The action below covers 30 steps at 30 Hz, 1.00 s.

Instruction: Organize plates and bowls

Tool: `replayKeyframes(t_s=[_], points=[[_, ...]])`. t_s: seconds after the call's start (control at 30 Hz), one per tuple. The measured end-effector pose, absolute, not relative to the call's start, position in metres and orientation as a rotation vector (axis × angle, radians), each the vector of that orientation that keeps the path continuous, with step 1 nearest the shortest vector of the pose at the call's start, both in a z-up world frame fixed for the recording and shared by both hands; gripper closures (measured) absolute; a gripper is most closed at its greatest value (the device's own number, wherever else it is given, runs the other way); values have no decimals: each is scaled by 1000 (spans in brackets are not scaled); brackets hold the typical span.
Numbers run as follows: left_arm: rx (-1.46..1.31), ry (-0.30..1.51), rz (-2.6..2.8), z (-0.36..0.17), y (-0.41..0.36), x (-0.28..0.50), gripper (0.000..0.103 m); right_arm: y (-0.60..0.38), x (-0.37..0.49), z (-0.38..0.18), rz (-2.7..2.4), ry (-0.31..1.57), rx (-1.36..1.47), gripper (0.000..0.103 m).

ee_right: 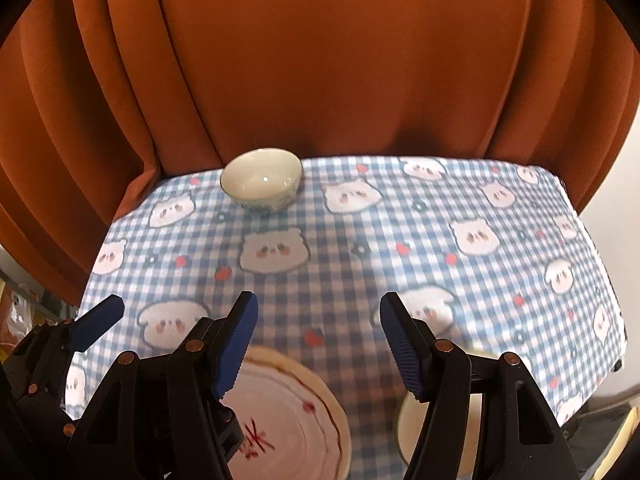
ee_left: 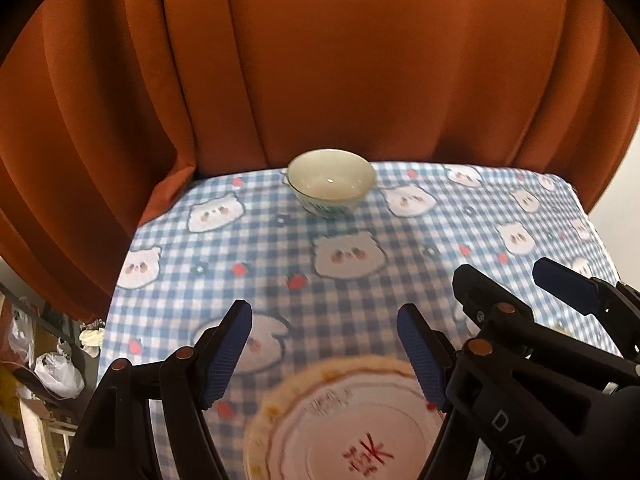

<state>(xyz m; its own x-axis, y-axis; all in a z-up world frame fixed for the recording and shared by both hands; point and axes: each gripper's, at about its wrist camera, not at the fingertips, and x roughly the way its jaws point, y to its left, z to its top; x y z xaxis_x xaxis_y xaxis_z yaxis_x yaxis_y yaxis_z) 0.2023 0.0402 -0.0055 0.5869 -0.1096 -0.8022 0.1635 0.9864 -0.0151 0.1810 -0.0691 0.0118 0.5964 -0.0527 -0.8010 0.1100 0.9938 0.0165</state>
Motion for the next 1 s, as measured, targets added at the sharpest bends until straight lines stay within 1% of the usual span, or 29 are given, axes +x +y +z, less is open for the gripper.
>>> replayKeyframes(t_s=[0.4,0.7,1.0], points=[[49,909,-122,-9,42,287,26,-64,274,10,-15,909,77,36],[50,921,-89,-34,44,346,27,-66,340,-15,-17,926,68,36],[70,948,-52,-68,33,401,29,-71,400,-51,-18,952,73,36]])
